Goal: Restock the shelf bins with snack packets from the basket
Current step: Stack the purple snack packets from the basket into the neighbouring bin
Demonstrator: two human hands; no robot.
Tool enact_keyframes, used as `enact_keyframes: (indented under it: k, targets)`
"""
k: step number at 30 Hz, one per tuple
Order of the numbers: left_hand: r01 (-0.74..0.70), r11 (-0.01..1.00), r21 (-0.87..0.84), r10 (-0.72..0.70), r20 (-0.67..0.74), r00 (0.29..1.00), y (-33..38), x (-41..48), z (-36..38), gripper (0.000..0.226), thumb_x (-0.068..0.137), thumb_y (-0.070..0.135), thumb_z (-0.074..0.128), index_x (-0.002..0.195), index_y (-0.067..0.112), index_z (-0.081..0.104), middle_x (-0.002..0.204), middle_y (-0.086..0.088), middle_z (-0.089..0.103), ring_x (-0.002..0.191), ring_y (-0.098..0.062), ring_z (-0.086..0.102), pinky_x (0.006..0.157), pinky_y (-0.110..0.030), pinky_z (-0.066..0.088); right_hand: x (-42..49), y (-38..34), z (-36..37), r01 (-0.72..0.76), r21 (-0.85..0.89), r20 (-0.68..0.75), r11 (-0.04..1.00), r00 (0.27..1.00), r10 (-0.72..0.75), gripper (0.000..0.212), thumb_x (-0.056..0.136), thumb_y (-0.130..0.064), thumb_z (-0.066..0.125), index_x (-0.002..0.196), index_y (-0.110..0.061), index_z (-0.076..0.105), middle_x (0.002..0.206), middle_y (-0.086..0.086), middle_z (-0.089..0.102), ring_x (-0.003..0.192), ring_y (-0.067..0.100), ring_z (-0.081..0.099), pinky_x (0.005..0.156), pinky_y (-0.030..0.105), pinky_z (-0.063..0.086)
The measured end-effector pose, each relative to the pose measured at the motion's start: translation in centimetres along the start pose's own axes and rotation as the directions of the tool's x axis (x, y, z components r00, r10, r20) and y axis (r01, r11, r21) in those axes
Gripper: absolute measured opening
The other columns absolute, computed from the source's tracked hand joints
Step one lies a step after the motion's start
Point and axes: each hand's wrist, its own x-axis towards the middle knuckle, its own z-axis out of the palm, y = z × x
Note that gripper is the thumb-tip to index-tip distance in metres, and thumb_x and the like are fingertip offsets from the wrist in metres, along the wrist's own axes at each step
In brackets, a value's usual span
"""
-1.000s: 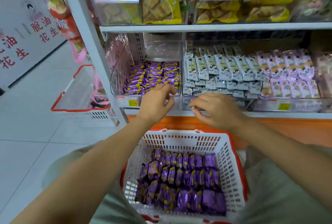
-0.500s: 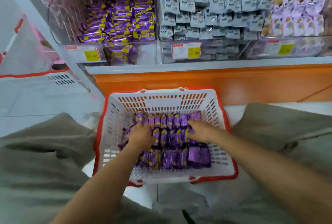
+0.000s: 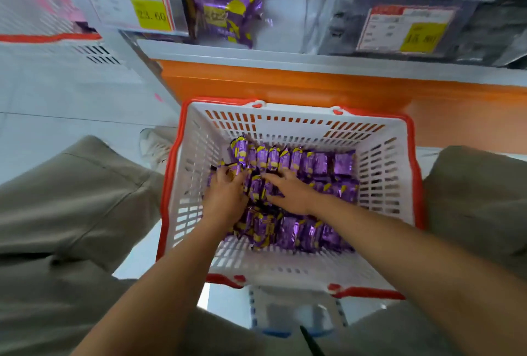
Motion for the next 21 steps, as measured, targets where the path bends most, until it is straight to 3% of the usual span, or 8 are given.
enact_keyframes:
  k: [3,5,8,11,16,19,21]
  targets:
    - [-0.026,1.000,0.016,0.026,-0.034,0.999,-0.4,0.0,0.1,0.061,0.087,0.023,0.057,0.145,0.032,0.040,0.147,-0.019,0.030,0.129,-0.037,0.036,0.097,-0.045,0.045,1.8,-1.2,0.7,-0.015,0.018,0.059,1.000,0.998,0.014,0.068,0.100,-0.038,0.049,0.153,-0.042,0.007,0.160,0.008,-0.018,0.141,0.036,0.030,0.108,0.043,0.038]
    - [-0.024,1.000,0.011,0.024,-0.038,0.999,-0.4,0.0,0.1,0.061,0.088,0.025,0.057,0.146,0.033,0.039,0.147,-0.017,0.030,0.131,-0.035,0.033,0.098,-0.044,0.043,2.9,-1.5,1.2,-0.047,0.018,0.028,0.999,0.999,0.046,0.068,0.098,-0.042,0.050,0.153,-0.040,0.011,0.160,0.009,-0.016,0.140,0.040,0.029,0.107,0.047,0.039]
    - [-0.024,1.000,-0.002,0.024,-0.044,0.999,-0.6,-0.2,0.1,0.060,0.088,0.026,0.057,0.145,0.034,0.039,0.148,-0.016,0.030,0.134,-0.034,0.030,0.100,-0.043,0.041,4.4,-1.6,2.0,-0.105,0.110,-0.076,0.988,0.991,0.114,0.060,0.095,-0.043,0.057,0.147,-0.031,0.030,0.158,0.014,0.011,0.139,0.043,0.027,0.108,0.052,0.036]
    - [-0.026,1.000,0.000,0.026,-0.052,0.998,-0.7,-0.3,0.1,0.059,0.089,0.029,0.056,0.145,0.034,0.039,0.147,-0.015,0.031,0.133,-0.033,0.030,0.099,-0.042,0.041,4.9,-1.7,2.5,-0.121,0.187,-0.195,0.975,0.968,0.158,0.055,0.089,-0.045,0.065,0.133,-0.018,0.046,0.139,0.013,0.043,0.123,0.033,0.045,0.095,0.041,0.045]
    - [-0.035,0.999,-0.040,0.034,-0.030,0.999,-0.9,-0.4,0.1,0.057,0.090,0.027,0.055,0.145,0.033,0.039,0.145,-0.016,0.033,0.131,-0.034,0.032,0.098,-0.042,0.042,5.1,-1.8,2.6,-0.140,0.314,-0.291,0.939,0.927,0.236,0.029,0.084,-0.029,0.074,0.092,-0.013,0.052,0.115,0.016,0.054,0.096,0.027,0.053,0.071,0.032,0.039]
    - [-0.026,0.998,-0.056,0.026,-0.003,1.000,-1.1,-0.4,0.1,0.055,0.093,0.030,0.053,0.145,0.035,0.038,0.147,-0.014,0.030,0.134,-0.032,0.031,0.097,-0.043,0.044,4.3,-1.8,2.2,-0.105,0.361,-0.334,0.927,0.913,0.234,0.023,0.086,-0.019,0.073,0.085,-0.012,0.051,0.107,0.016,0.061,0.089,0.026,0.056,0.077,0.038,0.047]
    - [-0.017,0.997,-0.071,0.018,0.011,1.000,-1.0,-0.4,-0.1,0.052,0.095,0.031,0.051,0.145,0.036,0.038,0.148,-0.013,0.029,0.135,-0.032,0.031,0.099,-0.043,0.043,3.5,-1.4,1.8,-0.088,0.384,-0.351,0.919,0.907,0.234,0.021,0.087,-0.015,0.072,0.084,-0.009,0.052,0.113,0.016,0.062,0.104,0.030,0.058,0.088,0.045,0.048]
